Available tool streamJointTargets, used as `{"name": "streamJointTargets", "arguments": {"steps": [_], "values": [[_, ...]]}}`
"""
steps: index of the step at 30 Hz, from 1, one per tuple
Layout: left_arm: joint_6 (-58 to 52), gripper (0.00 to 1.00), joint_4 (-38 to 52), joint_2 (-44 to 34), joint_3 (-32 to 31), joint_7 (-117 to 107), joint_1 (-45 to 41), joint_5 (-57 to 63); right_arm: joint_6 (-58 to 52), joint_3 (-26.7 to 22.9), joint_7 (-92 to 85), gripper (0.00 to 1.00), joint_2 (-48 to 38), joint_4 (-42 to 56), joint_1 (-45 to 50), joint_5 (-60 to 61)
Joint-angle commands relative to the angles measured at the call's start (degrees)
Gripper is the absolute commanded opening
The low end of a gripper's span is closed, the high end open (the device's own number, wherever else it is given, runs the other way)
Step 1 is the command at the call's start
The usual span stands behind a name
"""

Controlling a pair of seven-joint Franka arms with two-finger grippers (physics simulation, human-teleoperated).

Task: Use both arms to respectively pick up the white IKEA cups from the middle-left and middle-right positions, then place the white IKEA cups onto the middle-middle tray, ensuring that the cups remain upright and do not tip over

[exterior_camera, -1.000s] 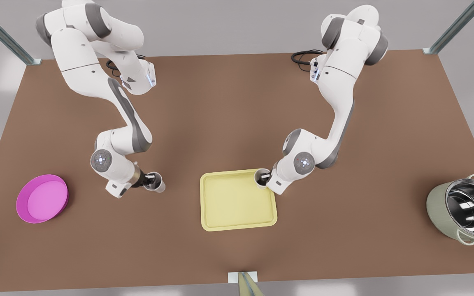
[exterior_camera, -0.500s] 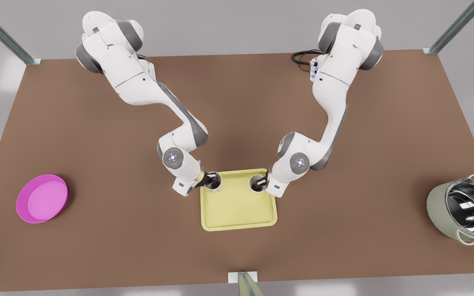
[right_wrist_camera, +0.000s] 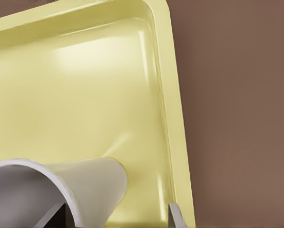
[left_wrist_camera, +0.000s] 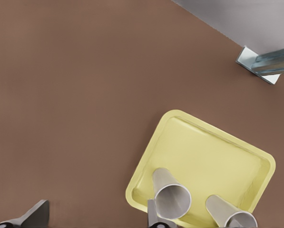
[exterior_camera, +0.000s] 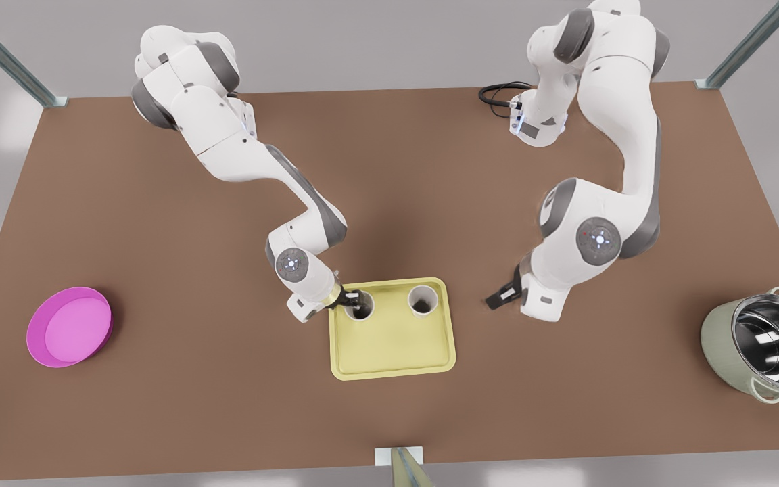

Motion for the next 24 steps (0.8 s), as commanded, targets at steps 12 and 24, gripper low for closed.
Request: {"name": "streamJointTargets", "arguments": {"steps": [12,24], "values": [[-24.90,1.00,-5.23,-12.61,2.92,50.71,3.29,11.04,-14.98,-0.08,4.68,1.00,-10.46,-1.26,-2.45,-0.18],[-29.73,1.00,-5.40,-10.58,2.83,51.15,6.19,7.70,-50.14,-7.90,-33.30,1.00,-30.23,1.47,-14.32,-15.83]]}}
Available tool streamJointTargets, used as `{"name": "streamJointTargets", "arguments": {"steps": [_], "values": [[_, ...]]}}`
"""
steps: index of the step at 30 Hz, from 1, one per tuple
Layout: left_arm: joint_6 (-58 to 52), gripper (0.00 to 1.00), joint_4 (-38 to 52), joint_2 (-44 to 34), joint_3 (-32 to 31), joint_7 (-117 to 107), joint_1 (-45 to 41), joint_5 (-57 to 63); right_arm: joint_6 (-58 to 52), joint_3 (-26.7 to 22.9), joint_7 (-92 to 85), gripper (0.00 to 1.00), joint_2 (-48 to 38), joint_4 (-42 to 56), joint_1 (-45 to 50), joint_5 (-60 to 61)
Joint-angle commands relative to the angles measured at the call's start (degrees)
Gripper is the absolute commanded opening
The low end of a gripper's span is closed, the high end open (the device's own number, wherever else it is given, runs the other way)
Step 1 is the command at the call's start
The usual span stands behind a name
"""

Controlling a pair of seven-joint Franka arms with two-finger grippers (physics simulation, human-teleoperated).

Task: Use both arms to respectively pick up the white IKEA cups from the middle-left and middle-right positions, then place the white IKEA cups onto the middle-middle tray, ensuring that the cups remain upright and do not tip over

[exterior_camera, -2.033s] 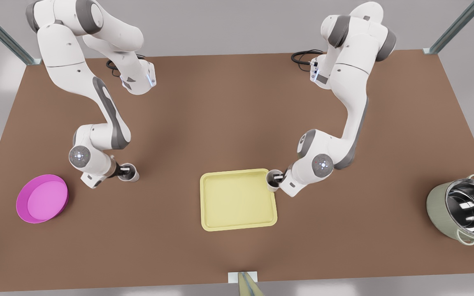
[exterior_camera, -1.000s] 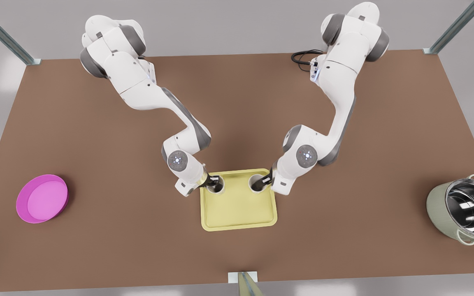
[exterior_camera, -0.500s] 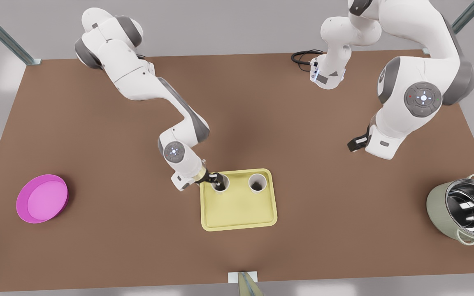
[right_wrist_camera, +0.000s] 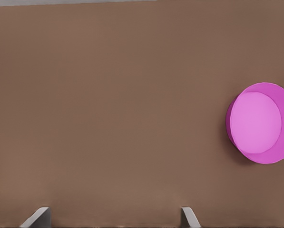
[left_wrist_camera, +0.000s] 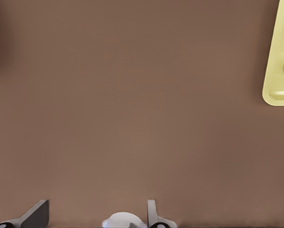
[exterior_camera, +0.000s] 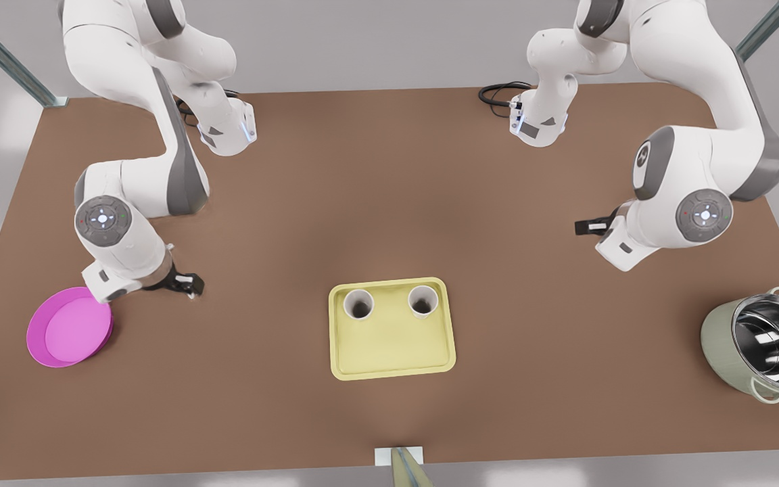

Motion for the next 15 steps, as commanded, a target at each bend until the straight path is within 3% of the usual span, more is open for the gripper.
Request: {"name": "streamJointTargets", "arguments": {"steps": [1,15], "values": [[-1.66,1.00,0.02,0.00,-0.01,14.23,0.00,-0.27,-11.54,-1.34,-23.64,1.00,-4.23,-1.68,0.86,2.22],[-2.18,1.00,0.02,0.00,-0.19,13.97,-0.26,-0.27,-12.77,-1.70,-23.72,1.00,-8.02,-1.86,-0.10,4.51]]}}
